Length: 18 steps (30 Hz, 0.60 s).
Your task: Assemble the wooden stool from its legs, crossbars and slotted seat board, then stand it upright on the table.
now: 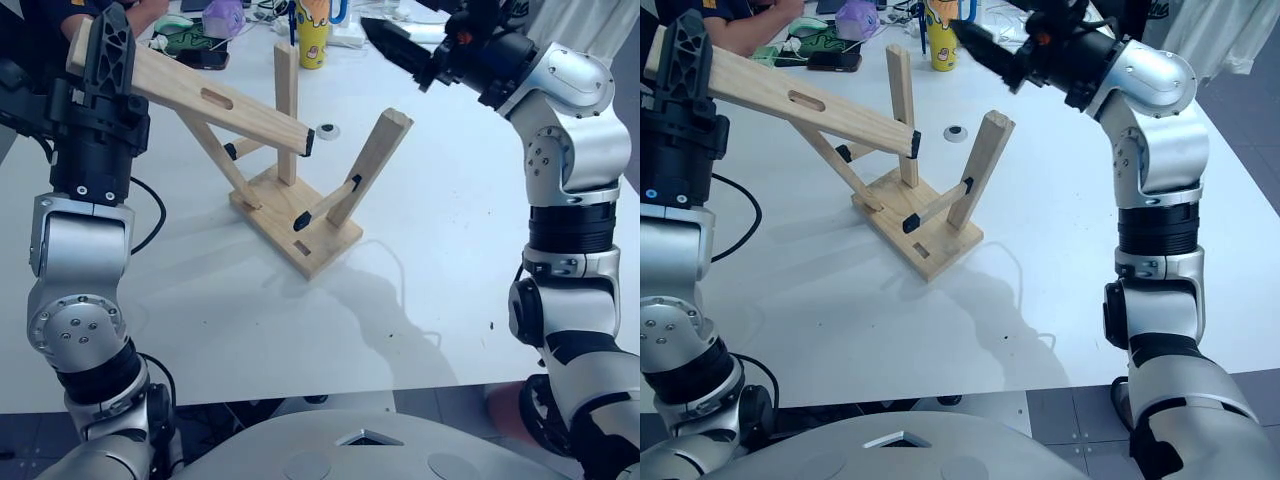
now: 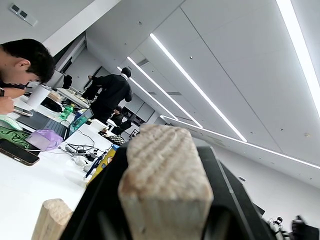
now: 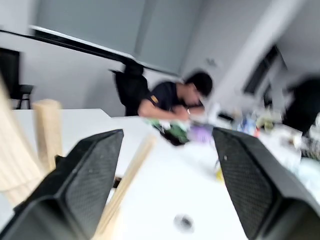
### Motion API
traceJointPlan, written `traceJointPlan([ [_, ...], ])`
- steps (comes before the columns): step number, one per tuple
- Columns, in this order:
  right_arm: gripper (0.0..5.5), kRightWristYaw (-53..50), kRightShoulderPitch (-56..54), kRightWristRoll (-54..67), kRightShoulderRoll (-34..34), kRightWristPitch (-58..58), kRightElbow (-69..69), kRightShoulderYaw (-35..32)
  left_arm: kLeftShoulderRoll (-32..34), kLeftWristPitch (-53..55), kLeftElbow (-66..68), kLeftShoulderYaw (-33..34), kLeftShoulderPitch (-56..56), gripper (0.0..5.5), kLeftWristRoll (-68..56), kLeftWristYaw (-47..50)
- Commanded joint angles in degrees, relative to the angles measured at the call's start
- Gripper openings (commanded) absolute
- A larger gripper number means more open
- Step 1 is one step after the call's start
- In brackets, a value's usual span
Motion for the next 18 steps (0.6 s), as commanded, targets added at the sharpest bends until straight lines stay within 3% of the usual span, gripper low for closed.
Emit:
traceJointPlan([
  [1, 3.32, -6.71, 3.57, 3.89, 1.29, 13.08, 5.07, -5.23, 1.00, 0.38, 0.11, 0.69, 1.01, 1.03, 1.02, -0.55],
  [5, 3.32, -8.86, 4.78, 7.46, 1.72, 18.49, 7.99, -9.42, 1.47, 0.60, 0.35, 1.13, 1.25, 1.03, 1.41, -0.83],
  [8, 3.32, -12.40, 3.52, 16.43, 3.28, 24.95, 11.60, -20.38, 1.69, 0.67, 0.58, 1.45, 1.40, 1.03, 1.15, -1.06],
  [11, 3.32, -13.88, 3.82, 23.21, 4.32, 29.83, 9.54, -25.46, 1.86, 0.78, 0.55, 1.80, 1.68, 1.03, 0.78, -1.22],
  [18, 3.32, -10.18, 11.55, 29.30, 5.03, 35.83, -6.33, -19.35, 1.96, 1.19, 0.70, 1.97, 1.68, 1.03, 0.77, -1.47],
])
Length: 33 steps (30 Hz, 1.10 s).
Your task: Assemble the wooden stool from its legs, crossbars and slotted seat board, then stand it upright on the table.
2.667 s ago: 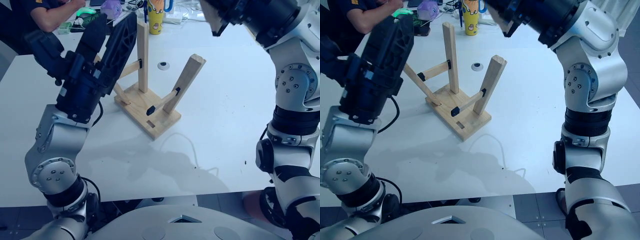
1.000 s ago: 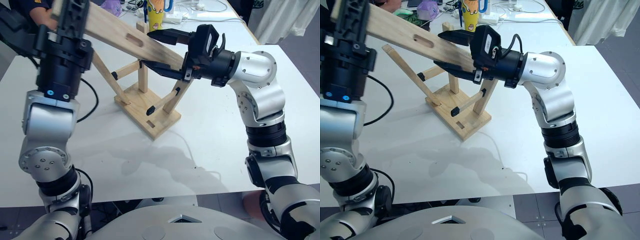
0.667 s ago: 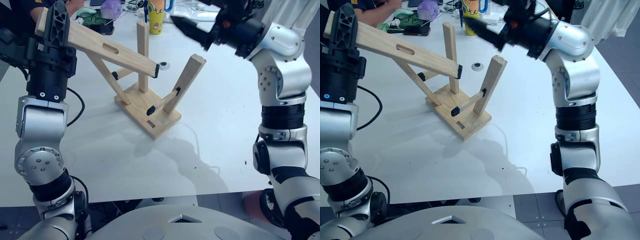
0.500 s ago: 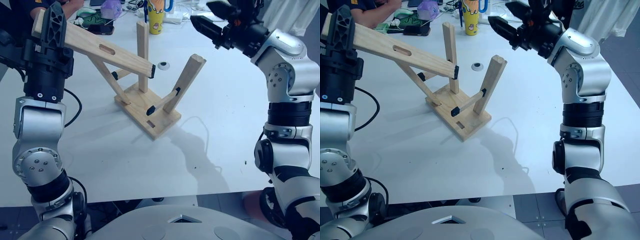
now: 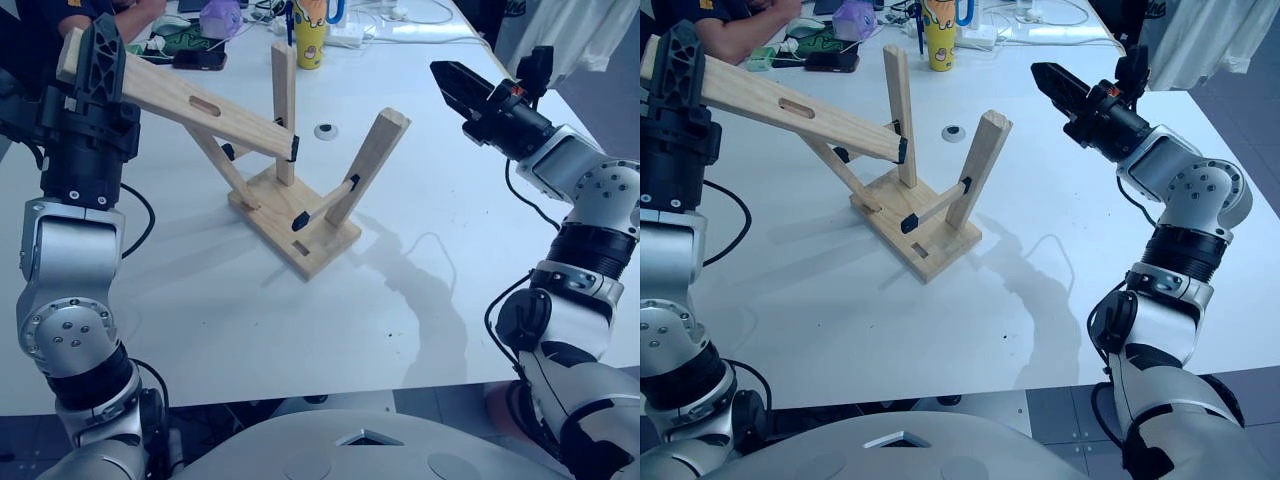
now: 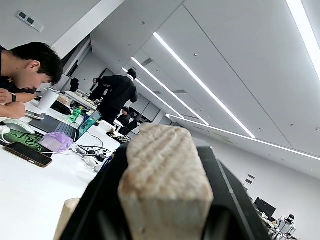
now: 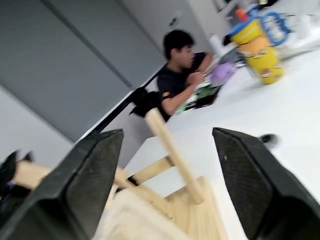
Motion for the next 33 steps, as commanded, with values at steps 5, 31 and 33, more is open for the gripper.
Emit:
traceJointPlan([
  [5, 3.32, 0.64, 6.27, -1.34, 0.97, -2.22, -9.25, 7.61, 0.40, 0.43, -0.17, 0.18, 0.22, 1.03, 0.14, 0.06],
  [31, 1.09, -9.46, 7.29, -17.19, 3.23, -19.09, -7.98, 15.11, 0.32, 0.32, 0.69, 0.74, 0.50, 1.03, 1.70, 1.00],
  [33, 1.08, -12.05, 8.15, -17.17, 4.31, -18.85, -10.39, 14.91, 0.25, 0.24, 1.15, 1.23, 0.63, 1.03, 2.14, 1.44],
])
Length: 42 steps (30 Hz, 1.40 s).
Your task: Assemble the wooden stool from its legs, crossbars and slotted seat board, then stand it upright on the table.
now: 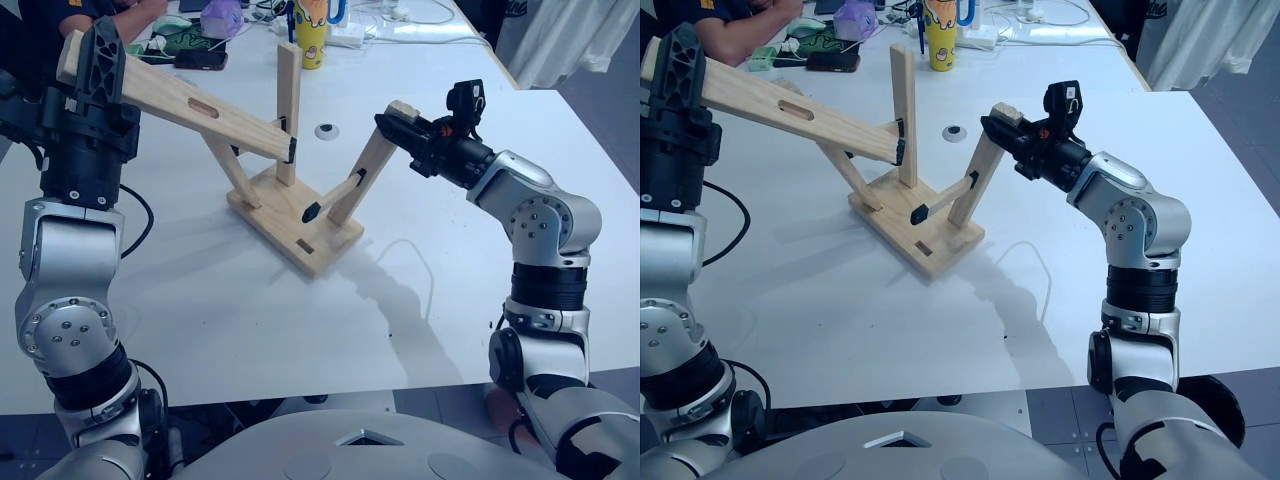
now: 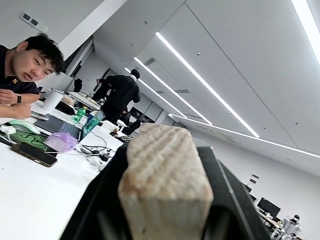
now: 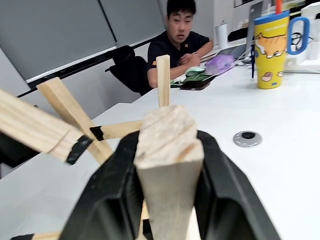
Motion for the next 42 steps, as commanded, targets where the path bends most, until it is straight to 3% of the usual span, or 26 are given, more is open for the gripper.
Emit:
traceJointPlan([
  [1, 1.08, -7.88, 0.94, -2.72, 1.86, -0.03, -3.02, -1.94, 0.28, 0.02, 0.93, 1.30, 0.66, 1.03, 1.25, 1.32],
  [7, 1.06, -14.92, 3.20, -5.77, 6.05, -3.23, -9.38, -1.70, -0.94, 0.90, 3.58, 1.49, 1.63, 1.03, 3.45, 4.50],
  [19, 1.06, -22.90, 5.04, -12.52, 14.74, -9.74, -10.19, 0.77, -18.08, 0.49, 10.17, -6.22, 2.80, 1.03, 11.63, 17.49],
  [28, 1.06, -23.73, 7.32, -14.09, 17.42, -10.32, -12.32, 2.27, -23.45, -1.89, 20.09, -5.88, -3.05, 1.03, 17.45, 15.61],
  [42, 1.06, -24.92, 9.29, -15.68, 19.12, -10.74, -14.47, 2.26, -22.35, 2.35, 20.18, -12.45, -2.09, 1.03, 36.41, 14.68],
])
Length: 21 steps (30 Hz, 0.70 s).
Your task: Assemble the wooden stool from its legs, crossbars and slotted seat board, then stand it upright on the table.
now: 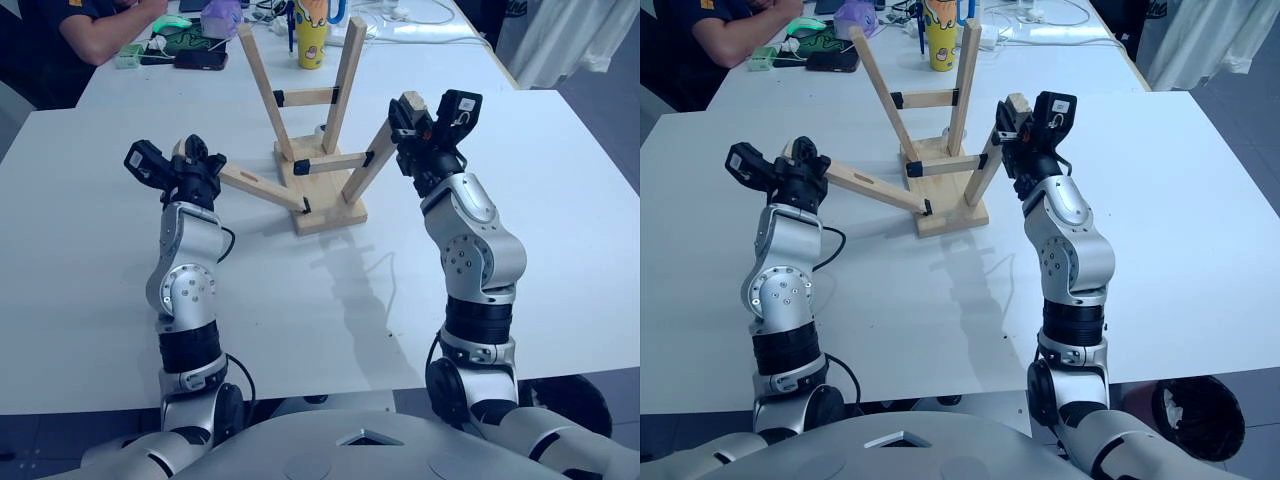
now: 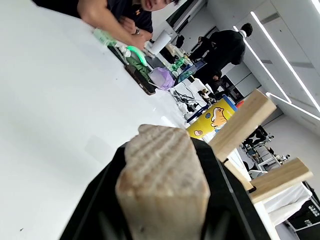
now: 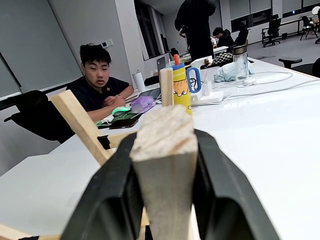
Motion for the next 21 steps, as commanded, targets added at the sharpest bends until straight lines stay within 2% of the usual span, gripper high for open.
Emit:
traceJointPlan([
  [1, 1.06, -0.87, 0.96, 0.30, 0.77, -0.26, -1.58, -0.46, 1.31, 3.36, 0.58, -2.91, 1.82, 1.03, 7.97, 1.16],
  [5, 1.06, -1.22, 1.59, -0.10, 1.20, -0.25, -2.50, 0.13, 0.57, 6.48, 2.77, -6.26, 1.59, 1.03, 13.26, 2.54],
  [14, 1.06, -3.05, 3.43, -2.13, 2.41, -0.63, -5.09, 1.39, -2.93, 12.80, 2.41, -6.91, 1.47, 1.04, 20.95, 8.60],
  [21, 1.06, -4.77, 5.43, -3.70, 3.73, -0.26, -7.13, 2.79, -5.28, 16.94, 3.01, -13.30, 0.55, 1.04, 26.03, 6.84],
])
